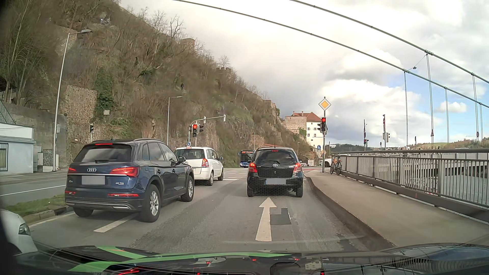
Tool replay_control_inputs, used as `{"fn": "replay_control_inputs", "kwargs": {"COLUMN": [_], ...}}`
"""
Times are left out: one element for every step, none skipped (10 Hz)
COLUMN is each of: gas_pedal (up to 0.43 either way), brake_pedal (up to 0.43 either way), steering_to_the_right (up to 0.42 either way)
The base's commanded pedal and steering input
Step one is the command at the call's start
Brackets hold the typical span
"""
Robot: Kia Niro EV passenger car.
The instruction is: Follow the waypoints while adhering to traffic rules and regulations
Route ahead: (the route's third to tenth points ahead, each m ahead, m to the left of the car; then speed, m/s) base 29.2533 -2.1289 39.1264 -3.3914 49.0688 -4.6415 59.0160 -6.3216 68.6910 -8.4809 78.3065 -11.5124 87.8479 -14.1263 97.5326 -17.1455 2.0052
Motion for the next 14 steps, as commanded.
{"fn": "replay_control_inputs", "kwargs": {"gas_pedal": [0.0,0.0,0.0,0.0,0.0,0.0,0.0,0.0,0.0,0.0,0.0,0.0,0.0,0.0], "brake_pedal": [0.0,0.0,0.0,0.0,0.0,0.0,0.0,0.0,0.0,0.0,0.0,0.0,0.0,0.0], "steering_to_the_right": [0.018,0.018,0.018,0.018,0.018,0.018,0.018,0.018,0.017,0.015,0.014,0.014,0.014,0.013]}}
